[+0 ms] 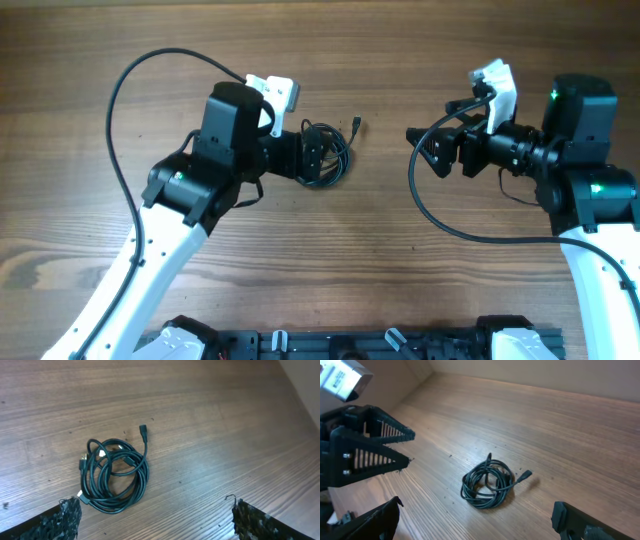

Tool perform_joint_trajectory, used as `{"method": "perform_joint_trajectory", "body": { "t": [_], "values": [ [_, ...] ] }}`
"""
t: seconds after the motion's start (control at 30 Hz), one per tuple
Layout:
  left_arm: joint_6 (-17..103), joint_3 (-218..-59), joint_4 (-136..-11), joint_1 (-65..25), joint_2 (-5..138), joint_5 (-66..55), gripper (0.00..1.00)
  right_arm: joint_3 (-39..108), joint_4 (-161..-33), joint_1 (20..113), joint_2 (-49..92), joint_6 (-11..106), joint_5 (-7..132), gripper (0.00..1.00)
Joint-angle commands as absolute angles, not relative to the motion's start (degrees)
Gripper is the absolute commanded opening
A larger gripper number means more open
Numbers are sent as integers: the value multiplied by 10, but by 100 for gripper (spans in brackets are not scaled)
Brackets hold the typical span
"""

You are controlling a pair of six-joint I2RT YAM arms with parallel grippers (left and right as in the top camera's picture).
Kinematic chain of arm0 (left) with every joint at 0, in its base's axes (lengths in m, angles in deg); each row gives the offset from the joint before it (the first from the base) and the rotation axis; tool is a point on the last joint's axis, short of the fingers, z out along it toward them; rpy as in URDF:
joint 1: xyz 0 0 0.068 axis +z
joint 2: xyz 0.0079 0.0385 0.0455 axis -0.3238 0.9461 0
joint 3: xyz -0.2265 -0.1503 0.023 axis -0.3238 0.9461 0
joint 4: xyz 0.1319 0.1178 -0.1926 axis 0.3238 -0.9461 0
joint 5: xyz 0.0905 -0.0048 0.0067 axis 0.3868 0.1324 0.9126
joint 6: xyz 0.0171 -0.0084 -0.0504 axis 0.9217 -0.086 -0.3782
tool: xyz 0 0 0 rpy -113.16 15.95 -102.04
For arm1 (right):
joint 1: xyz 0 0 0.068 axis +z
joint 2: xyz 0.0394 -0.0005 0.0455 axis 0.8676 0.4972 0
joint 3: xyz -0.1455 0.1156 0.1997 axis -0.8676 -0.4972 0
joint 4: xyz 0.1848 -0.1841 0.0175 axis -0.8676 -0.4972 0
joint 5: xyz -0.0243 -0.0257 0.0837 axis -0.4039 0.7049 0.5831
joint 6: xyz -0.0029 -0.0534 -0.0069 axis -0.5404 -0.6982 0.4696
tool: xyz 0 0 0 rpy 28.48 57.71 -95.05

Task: Untangle cables
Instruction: 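Move the left gripper down onto the black cable bundle and grasp it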

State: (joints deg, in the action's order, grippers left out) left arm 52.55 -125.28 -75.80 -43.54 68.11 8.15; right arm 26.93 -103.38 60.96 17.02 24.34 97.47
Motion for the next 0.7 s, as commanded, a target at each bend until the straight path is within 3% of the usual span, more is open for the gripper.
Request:
{"method": "perform_joint_trajectory", "body": {
  "t": [0.0, 0.1, 0.27, 0.67],
  "values": [
    [537, -1263, -716, -427, 689, 63, 100, 285, -1037, 609, 178, 263, 936, 100],
    [536, -1263, -687, -405, 714, 63, 96, 285, -1045, 609, 187, 263, 936, 99],
    [533, -1263, -675, -380, 786, 72, 82, 285, -1049, 609, 191, 263, 933, 96],
    [599, -1263, -726, -377, 927, 83, 77, 285, -1060, 609, 192, 263, 930, 96]
  ]
}}
